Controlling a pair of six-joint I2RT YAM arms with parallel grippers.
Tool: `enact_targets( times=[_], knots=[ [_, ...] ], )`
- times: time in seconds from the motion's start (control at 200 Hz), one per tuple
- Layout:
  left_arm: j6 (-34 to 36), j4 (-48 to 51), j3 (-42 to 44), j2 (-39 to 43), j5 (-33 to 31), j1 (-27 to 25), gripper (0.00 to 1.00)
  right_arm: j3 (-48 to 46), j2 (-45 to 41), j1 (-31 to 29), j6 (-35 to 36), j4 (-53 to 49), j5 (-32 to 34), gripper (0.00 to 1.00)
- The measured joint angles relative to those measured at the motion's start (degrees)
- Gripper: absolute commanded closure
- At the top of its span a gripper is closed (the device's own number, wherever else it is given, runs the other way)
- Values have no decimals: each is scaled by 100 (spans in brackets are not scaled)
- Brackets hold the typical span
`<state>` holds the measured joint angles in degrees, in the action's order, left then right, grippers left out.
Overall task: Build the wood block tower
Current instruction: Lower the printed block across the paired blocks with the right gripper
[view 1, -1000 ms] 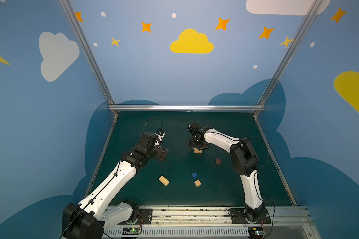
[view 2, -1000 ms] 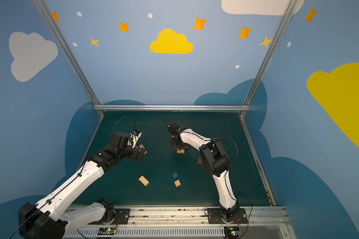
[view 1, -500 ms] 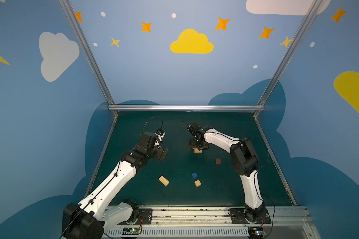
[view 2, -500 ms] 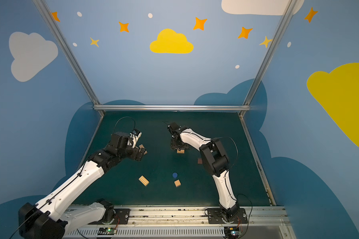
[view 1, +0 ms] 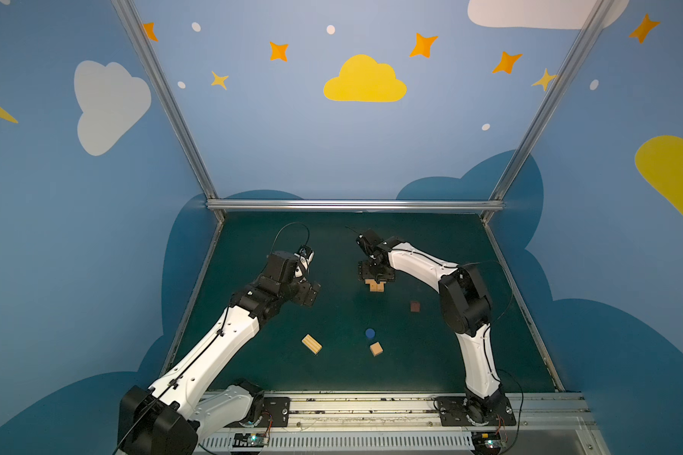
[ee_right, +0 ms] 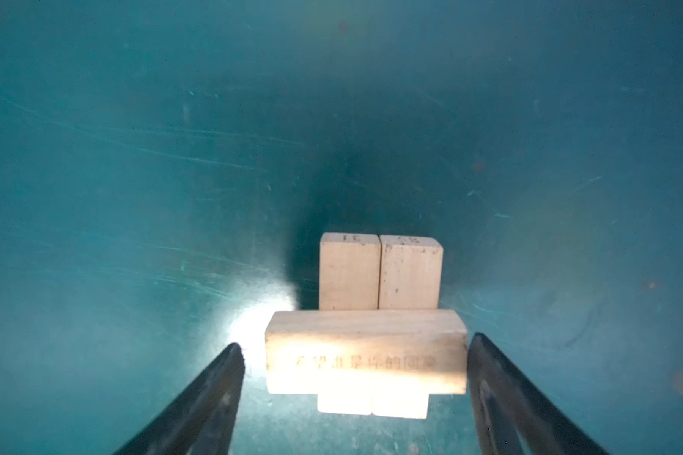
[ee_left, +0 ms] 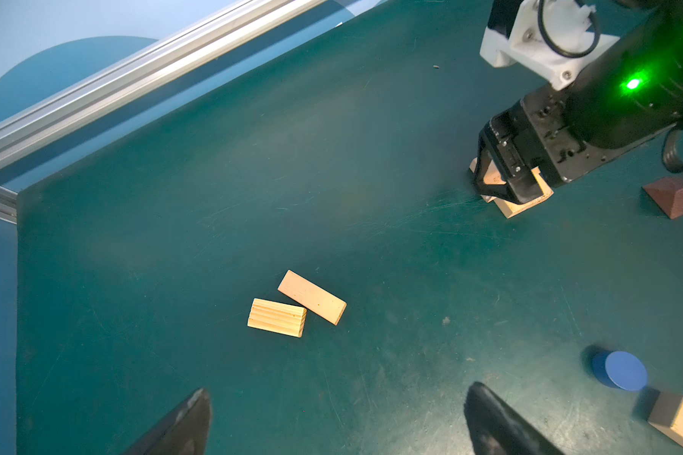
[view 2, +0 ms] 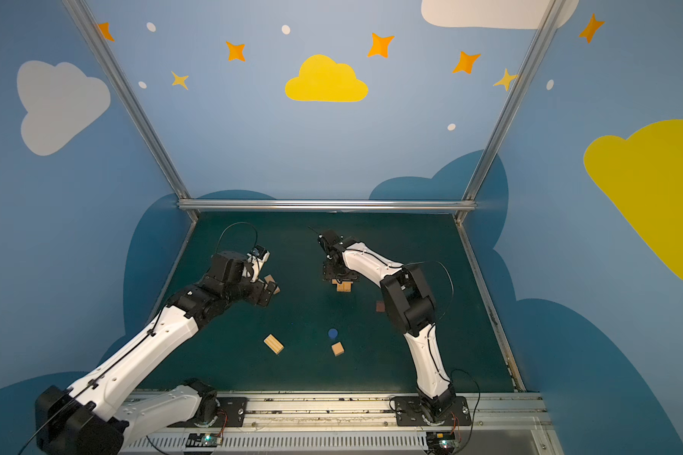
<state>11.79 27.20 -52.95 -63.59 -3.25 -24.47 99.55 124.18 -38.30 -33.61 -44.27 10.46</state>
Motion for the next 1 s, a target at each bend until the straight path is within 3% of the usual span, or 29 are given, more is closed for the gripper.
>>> enact_targets(
  times=[1.001],
  knots=[
    [0, 0, 0, 2, -15, 0, 0, -28, 72, 59, -46, 55, 94, 26]
  ],
)
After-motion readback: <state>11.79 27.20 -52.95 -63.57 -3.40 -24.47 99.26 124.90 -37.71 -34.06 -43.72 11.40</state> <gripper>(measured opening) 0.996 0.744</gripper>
